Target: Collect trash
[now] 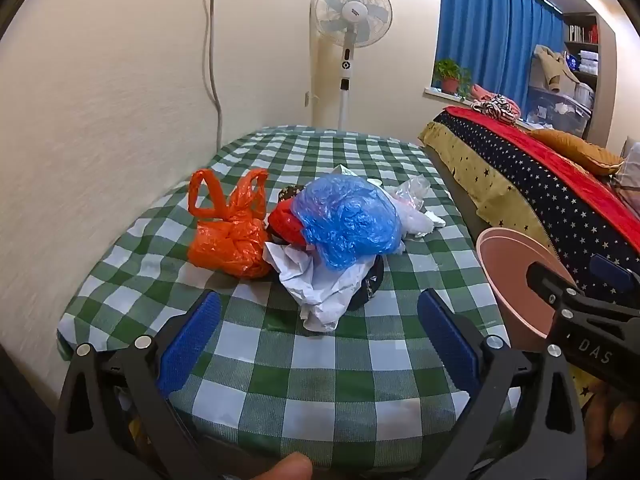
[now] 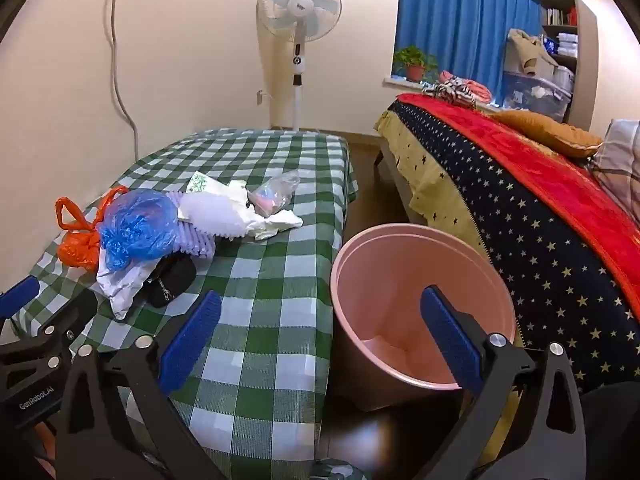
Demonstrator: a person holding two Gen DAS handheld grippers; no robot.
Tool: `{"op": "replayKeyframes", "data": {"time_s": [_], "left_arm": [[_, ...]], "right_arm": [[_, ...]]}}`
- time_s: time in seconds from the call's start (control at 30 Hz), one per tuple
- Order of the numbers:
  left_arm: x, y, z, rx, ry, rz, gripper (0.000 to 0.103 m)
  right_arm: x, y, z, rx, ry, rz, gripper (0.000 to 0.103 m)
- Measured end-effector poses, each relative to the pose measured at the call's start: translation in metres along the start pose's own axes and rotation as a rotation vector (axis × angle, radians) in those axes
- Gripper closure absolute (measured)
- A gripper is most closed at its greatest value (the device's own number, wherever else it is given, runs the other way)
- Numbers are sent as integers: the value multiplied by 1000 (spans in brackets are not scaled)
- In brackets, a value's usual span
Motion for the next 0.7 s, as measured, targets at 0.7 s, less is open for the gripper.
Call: {"op": "replayKeyframes", "data": {"time_s": [0.7], "left_arm": [[-1, -1, 1, -24, 20, 34, 8]], "right_arm": [[4, -2, 7, -26, -40, 0, 10]]}}
Point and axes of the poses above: each gripper's, at about its wrist camera, not at the fingertips, and z roughly against the way its jaws point, y to its left, x to its top, the point moved 8 cm from there along -z, roughly the way its jaws point, and after that the axes turned 13 degrees about x, right-handed, at the moved point
